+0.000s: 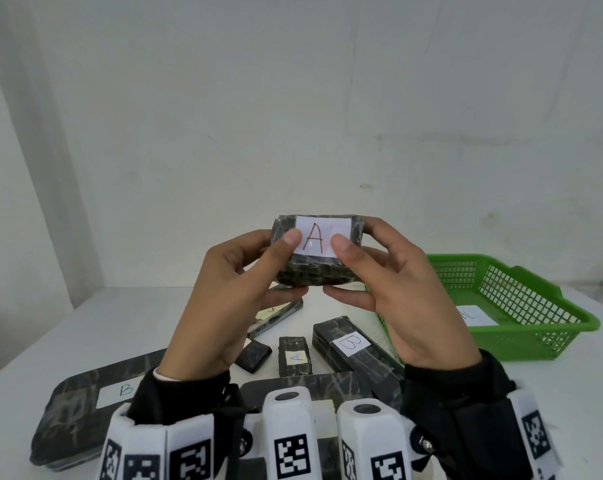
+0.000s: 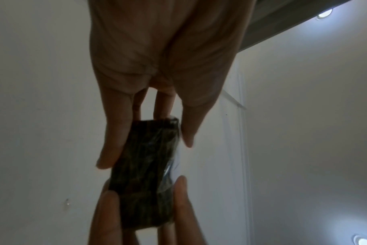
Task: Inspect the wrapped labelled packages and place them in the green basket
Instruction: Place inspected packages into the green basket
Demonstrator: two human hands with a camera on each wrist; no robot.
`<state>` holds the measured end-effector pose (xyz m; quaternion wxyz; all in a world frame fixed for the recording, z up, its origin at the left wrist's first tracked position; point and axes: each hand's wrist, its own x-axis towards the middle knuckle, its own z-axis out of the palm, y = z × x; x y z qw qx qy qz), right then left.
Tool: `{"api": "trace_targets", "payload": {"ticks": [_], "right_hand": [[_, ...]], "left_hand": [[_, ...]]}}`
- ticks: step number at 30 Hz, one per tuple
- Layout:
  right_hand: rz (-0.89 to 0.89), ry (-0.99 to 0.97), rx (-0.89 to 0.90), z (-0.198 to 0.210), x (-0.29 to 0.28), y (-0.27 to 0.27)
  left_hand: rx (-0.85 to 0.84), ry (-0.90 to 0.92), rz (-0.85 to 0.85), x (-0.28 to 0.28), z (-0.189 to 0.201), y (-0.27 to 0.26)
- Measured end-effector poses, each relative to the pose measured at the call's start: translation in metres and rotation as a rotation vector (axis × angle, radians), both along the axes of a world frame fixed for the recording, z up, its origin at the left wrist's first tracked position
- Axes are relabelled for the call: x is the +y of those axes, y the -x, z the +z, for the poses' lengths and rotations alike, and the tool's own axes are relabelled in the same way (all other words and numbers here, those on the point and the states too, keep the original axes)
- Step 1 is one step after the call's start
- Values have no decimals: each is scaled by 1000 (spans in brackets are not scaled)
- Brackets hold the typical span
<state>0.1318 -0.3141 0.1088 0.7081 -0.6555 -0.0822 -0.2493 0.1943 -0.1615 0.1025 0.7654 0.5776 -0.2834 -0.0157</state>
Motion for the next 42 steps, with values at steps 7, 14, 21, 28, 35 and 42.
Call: {"api": "trace_targets", "payload": {"ticks": [7, 14, 21, 28, 35, 42], "right_hand": [[41, -24, 20, 0, -4, -1], [35, -28, 25, -1, -9, -1], [86, -55, -1, 2, -9, 0], [23, -66, -97, -1, -10, -1], [105, -36, -68, 2, -11, 1], [85, -189, 54, 1, -13, -5]], "left_hand": [[-47, 18, 0, -3, -2, -1], [-15, -2, -87, -3, 0, 1], [-65, 31, -47, -2, -1, 0], [28, -12, -82, -5, 5, 5], [92, 98, -88, -4, 3, 3], [-22, 104, -77, -1, 1, 0]]}}
